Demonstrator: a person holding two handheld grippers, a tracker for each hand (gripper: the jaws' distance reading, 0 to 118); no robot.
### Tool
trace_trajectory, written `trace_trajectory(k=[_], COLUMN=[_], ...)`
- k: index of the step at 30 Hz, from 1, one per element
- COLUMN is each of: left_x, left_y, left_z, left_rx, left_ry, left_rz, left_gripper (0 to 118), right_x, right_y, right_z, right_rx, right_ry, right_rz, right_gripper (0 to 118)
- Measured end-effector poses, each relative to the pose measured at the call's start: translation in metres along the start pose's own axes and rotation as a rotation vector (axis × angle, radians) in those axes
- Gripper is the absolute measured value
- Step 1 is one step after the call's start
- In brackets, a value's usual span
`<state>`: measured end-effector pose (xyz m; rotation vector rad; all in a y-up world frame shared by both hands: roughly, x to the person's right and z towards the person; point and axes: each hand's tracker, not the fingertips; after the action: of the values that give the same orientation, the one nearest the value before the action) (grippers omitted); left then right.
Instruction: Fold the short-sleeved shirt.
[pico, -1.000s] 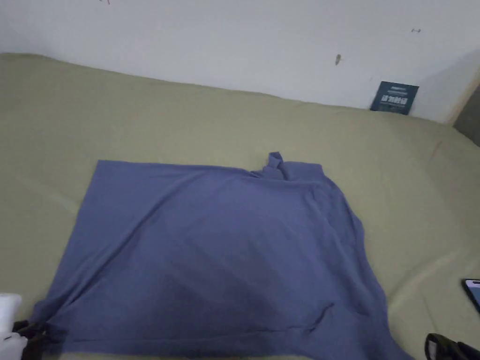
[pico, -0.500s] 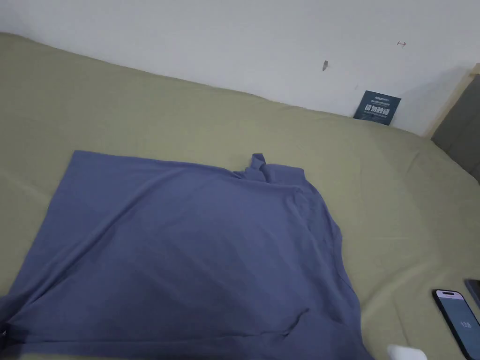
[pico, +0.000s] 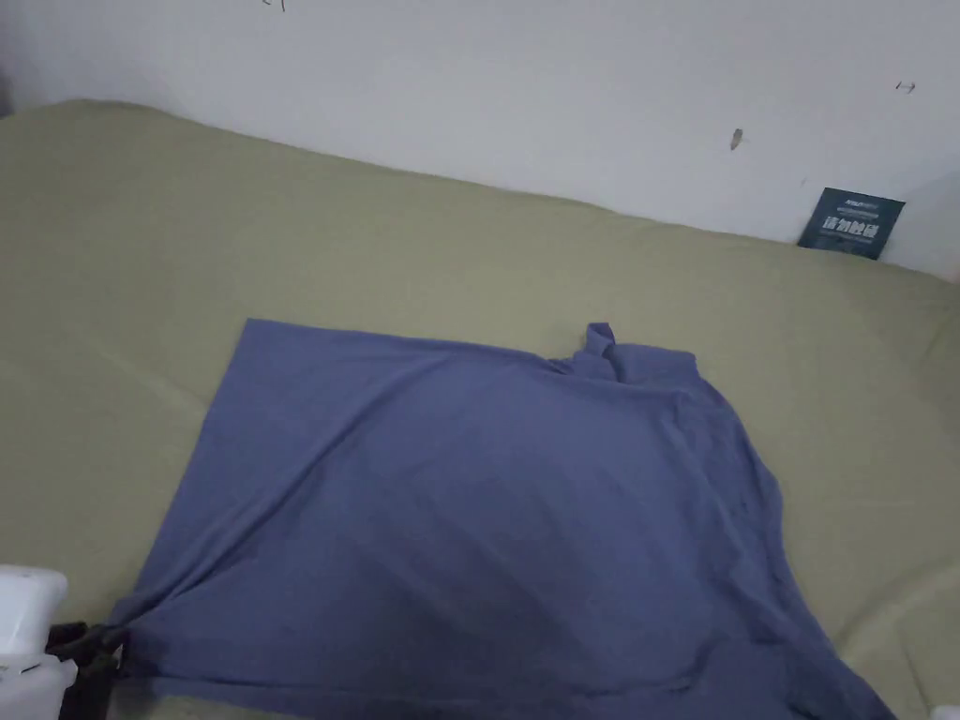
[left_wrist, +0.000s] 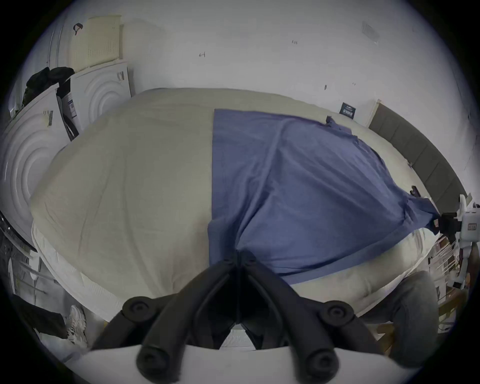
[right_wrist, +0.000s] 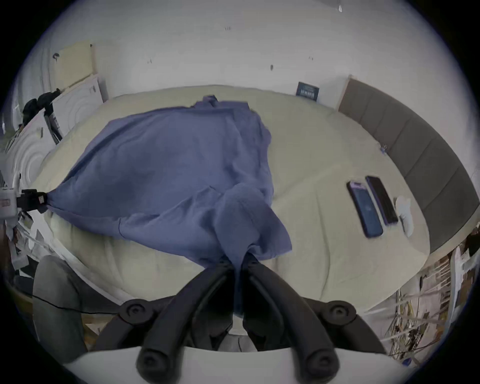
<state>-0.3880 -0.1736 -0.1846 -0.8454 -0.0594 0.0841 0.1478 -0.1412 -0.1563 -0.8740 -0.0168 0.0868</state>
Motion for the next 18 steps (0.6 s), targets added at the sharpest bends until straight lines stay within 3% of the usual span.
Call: trace_trajectory(k=[5,14,18], left_x=[-0.007,-0.025,-0.030], left_y=[0.042,0.142,0.171], left_z=[0.004,-0.059,-0.105], left_rx=[0.034,-0.017,-0.093], left_ry=[-0.042,-0.074,-0.058], left_rz=[0.022,0.012,-0.005], left_gripper=[2,2,2], right_x=[0.013,0.037,0.044], right_y=[0.051,0.177,0.207], right_z=[-0.006,-0.094,-0.145], right_rx=[0.033,-0.063,-0.108], right_ry=[0.062,0.115,0.126], right_rz=[-0.032,0.037,-0.015], right_gripper=[4,4,4])
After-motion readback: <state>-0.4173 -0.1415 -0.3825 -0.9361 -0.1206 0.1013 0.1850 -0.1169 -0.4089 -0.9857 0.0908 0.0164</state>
